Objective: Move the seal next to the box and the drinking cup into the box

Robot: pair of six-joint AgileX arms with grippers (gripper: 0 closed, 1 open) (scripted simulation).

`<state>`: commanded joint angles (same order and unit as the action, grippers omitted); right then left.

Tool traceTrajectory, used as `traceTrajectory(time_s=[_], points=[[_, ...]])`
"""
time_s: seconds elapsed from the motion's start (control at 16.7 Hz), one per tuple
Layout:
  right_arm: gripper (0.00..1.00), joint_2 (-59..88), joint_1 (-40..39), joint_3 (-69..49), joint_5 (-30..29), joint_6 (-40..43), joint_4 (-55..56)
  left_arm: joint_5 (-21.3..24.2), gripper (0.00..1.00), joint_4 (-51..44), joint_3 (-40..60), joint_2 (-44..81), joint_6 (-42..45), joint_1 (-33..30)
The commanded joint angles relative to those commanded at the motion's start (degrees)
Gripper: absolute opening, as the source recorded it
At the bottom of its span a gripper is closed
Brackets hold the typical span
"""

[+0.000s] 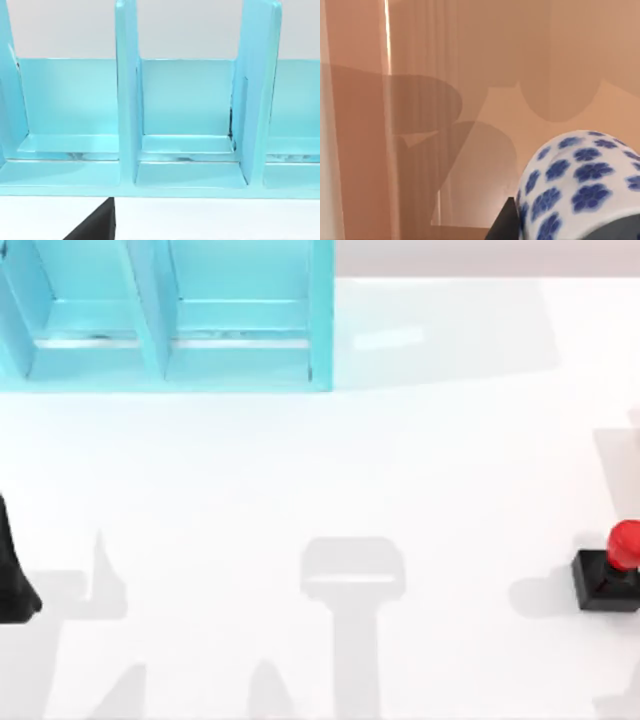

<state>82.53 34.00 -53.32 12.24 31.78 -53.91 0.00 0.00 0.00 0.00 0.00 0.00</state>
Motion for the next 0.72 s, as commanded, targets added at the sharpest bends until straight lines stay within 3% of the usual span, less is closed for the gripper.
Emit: traceTrajectory(time_s=[0.3,0.6,0.72], points=[[0.0,3.5,2.1,3.1,-7.8,3.4,4.9,0.0,1.0,0.0,0.0,0.0,0.0,0.0],[0.0,4.3,2.5,3.3,-8.9,4.2,5.1,0.0,1.0,0.0,0.0,0.0,0.0,0.0],[0.15,4.3,2.5,3.3,-8.9,4.2,5.1,0.0,1.0,0.0,0.0,0.0,0.0,0.0]])
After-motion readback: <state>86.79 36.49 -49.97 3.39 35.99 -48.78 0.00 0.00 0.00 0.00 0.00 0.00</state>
